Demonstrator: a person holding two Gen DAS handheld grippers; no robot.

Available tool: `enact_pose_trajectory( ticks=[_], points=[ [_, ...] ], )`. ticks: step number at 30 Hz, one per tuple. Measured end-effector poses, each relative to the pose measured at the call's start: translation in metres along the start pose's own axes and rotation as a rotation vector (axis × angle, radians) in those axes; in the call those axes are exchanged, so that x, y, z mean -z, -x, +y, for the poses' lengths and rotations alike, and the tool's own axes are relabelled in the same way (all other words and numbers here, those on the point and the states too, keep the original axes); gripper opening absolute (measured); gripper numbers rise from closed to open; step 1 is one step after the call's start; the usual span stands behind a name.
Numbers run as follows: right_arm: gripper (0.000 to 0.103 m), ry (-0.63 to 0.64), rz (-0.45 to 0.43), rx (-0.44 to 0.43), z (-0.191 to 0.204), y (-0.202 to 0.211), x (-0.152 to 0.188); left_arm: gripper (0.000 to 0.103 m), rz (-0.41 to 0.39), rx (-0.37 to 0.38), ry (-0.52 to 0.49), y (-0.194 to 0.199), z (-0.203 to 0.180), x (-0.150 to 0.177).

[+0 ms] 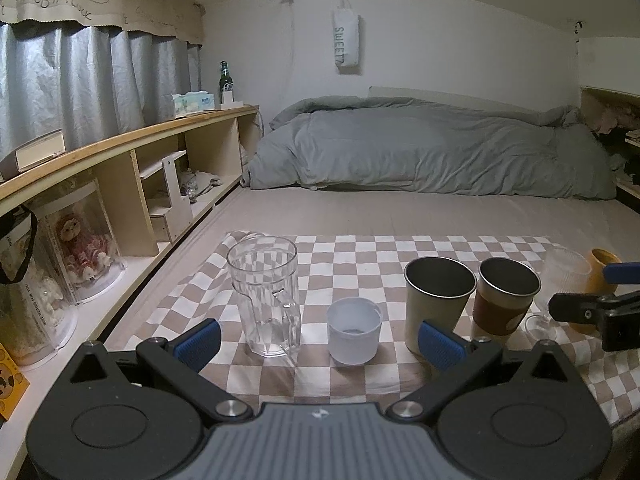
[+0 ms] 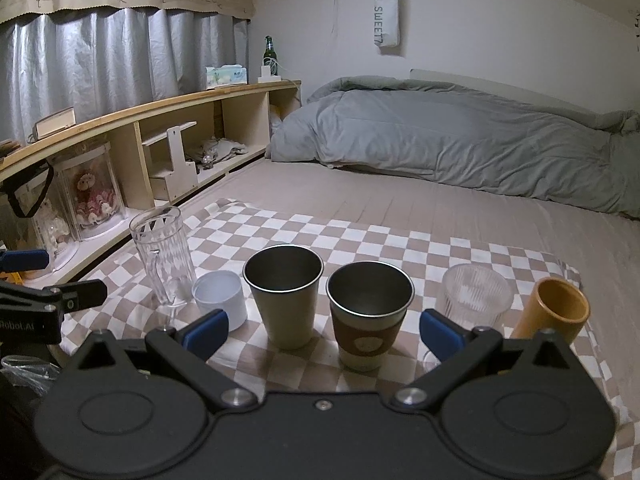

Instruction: Flip cup upright

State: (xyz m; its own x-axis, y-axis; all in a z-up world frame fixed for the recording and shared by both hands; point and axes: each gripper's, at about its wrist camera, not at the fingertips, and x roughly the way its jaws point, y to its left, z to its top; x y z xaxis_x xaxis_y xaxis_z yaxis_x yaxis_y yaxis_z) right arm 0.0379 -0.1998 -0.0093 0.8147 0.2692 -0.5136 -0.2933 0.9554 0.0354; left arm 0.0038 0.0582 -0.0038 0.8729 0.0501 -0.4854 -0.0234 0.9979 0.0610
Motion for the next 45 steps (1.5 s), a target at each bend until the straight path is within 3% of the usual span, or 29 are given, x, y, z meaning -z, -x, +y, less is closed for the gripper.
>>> enact_pose_trajectory(
  ticks=[45],
  points=[
    [0.103,0.006,0.001,-0.001,0.0016,0.0006,0.0007,0.103,0.002,-0.008,-0.007,0.0,-0.003,-0.0007]
  ],
)
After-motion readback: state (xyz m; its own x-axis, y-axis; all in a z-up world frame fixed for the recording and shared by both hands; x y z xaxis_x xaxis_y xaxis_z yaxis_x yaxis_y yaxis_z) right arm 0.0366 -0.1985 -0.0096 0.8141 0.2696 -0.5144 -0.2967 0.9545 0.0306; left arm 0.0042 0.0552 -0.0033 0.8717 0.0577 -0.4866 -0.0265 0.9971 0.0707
